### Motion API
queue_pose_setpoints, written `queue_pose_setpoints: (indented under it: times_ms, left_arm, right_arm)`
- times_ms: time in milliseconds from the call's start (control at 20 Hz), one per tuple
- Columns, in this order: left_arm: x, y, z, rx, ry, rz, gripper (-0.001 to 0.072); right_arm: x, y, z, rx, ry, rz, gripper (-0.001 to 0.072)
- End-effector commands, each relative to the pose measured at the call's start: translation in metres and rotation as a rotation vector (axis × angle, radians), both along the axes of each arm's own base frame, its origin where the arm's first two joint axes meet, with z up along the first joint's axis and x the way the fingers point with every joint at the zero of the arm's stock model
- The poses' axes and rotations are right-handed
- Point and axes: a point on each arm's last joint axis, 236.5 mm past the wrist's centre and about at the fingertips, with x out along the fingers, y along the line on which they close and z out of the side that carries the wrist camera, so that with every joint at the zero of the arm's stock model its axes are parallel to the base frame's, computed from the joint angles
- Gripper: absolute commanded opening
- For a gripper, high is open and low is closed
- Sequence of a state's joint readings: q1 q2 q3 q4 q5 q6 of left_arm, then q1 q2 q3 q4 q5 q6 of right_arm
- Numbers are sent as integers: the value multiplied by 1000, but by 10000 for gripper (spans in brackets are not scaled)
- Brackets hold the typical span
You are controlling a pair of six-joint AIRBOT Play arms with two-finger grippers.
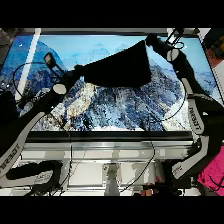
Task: Fold the clothes and pants, and hang the long-sleeved shirts on hangers.
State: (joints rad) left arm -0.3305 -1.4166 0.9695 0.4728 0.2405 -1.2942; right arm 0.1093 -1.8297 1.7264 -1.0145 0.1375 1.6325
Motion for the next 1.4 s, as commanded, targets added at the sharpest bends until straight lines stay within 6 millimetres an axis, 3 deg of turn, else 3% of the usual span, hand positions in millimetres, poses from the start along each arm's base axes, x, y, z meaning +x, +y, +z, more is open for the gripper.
queue_pose_setpoints:
  times_ms: [0,150,300,350,400,600,700,800,850,900,1000,1150,1350]
  left_arm:
    - [17,47,-4,-196,-88,252,705]
    - [26,39,30,-116,-202,139,703]
    - [23,34,78,37,-313,37,702]
    - [18,31,94,92,-337,-5,702]
    - [11,26,106,141,-339,-50,702]
    - [-35,13,134,335,-241,-212,702]
    - [-61,12,146,372,-199,-251,702]
    - [-82,7,163,392,-206,-280,702]
    - [-90,2,174,389,-226,-291,702]
    - [-96,-2,182,386,-247,-299,702]
    - [-103,-8,190,381,-269,-312,702]
    - [-105,-13,191,379,-272,-325,702]
    - [-108,-21,190,378,-270,-344,702]
  right_arm:
    - [18,-16,16,34,-135,-96,532]
    - [14,-14,-6,25,0,-26,552]
    - [4,-32,-17,24,147,36,539]
    - [-4,-42,-20,24,217,67,470]
    - [-15,-52,-24,24,291,99,413]
    - [-88,-99,-60,51,632,257,401]
    - [-129,-95,-78,189,764,436,400]
    - [-153,-81,-90,349,841,582,408]
    - [-162,-75,-102,395,894,626,493]
    - [-167,-70,-117,399,940,645,602]
    - [-165,-55,-146,367,996,646,691]
    - [-150,-31,-170,300,994,622,693]
    - [-133,-15,-190,247,970,579,696]
